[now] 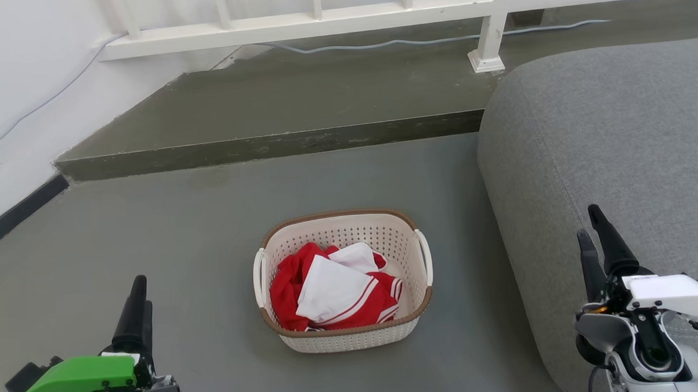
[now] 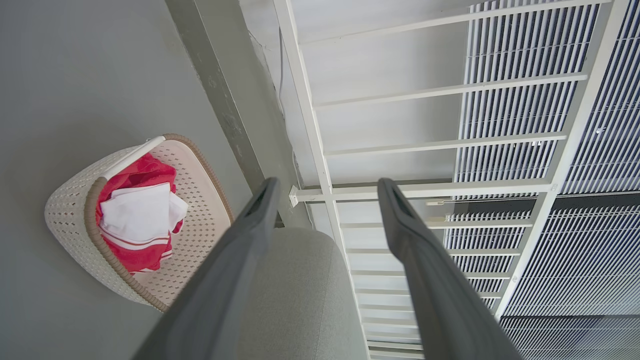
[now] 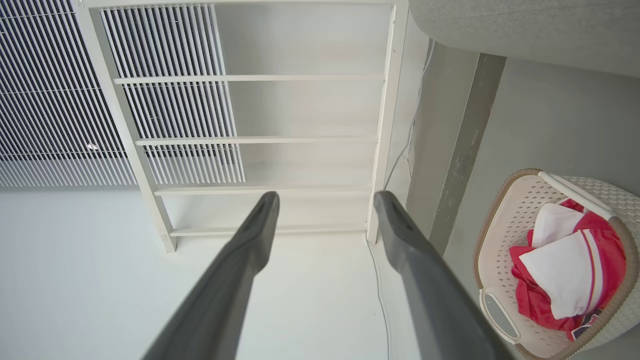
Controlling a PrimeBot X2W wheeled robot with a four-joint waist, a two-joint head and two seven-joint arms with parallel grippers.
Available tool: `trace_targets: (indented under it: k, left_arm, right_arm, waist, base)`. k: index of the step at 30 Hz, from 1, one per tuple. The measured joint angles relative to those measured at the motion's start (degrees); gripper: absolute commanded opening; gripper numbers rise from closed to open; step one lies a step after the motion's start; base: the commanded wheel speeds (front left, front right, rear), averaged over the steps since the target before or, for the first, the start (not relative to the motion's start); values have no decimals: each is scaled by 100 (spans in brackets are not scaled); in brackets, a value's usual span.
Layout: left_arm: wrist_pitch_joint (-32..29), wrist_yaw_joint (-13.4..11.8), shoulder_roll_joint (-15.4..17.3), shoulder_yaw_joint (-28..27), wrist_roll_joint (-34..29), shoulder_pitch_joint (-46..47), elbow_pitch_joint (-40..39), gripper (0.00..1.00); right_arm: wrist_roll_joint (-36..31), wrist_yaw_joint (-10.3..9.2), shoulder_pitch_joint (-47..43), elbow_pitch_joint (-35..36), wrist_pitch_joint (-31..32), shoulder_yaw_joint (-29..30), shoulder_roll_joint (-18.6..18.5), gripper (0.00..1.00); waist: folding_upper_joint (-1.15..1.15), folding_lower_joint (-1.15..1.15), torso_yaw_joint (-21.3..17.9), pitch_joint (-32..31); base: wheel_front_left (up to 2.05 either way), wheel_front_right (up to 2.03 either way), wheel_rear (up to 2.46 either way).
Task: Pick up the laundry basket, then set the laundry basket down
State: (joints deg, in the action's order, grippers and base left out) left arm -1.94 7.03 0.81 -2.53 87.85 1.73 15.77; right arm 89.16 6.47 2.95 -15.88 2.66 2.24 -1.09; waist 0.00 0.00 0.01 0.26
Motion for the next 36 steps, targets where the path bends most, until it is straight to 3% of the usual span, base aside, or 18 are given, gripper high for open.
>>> trace_targets:
  k: [19, 27, 36]
  left_arm:
    - [402, 0, 191, 393, -1212, 12, -221, 100]
    - [564, -7, 312, 485, -2192, 81, -341, 100]
    - [712, -186, 420, 676, -3236, 122, -449, 100]
  right_arm:
    - [-1044, 1, 184, 167, -460, -617, -271, 100]
    - [-1725, 3, 265, 169, -627, -865, -410, 100]
    - [-2514, -47, 392, 169, -792, -1151, -516, 100]
  waist:
    - [0, 0, 9, 9]
    - [0, 0, 19, 26]
    - [0, 0, 18, 61]
  base:
    - [0, 0, 0]
    - [0, 0, 0]
    - [0, 0, 0]
